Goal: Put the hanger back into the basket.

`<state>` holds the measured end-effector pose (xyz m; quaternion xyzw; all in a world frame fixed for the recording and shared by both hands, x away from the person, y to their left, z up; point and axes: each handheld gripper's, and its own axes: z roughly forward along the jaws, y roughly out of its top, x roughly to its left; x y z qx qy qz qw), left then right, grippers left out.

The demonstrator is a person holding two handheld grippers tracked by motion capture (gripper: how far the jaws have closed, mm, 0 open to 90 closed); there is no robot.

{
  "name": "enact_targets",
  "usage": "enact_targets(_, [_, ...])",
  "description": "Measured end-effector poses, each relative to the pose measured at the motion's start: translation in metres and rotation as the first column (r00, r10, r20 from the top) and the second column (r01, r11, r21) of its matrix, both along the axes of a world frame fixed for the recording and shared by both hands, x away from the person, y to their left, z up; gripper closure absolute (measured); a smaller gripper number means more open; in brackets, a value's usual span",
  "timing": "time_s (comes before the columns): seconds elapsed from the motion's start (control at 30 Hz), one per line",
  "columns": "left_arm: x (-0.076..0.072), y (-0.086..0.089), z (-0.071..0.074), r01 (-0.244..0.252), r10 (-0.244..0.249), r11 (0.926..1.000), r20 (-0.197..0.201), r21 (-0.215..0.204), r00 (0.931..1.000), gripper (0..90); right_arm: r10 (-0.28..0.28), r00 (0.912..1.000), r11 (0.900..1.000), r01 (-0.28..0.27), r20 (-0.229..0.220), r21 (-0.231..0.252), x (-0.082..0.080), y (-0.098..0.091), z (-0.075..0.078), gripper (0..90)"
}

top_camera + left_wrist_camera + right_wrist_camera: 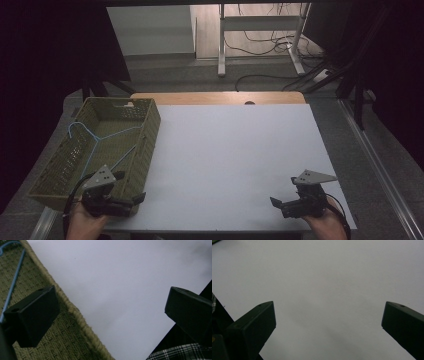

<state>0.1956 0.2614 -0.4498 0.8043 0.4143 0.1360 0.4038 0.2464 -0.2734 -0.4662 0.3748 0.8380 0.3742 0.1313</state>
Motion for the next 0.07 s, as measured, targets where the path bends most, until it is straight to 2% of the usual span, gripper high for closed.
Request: enact_targets(0.07, [0.0007,-0.0005,-0.0009,0.002,-0.002,1.0,-0.001,-0.005,1.0,0.0,0.005,1.0,0.9998,-0.005,0.006,-0.017,-0.0001,0.0015,-0.0013,0.0])
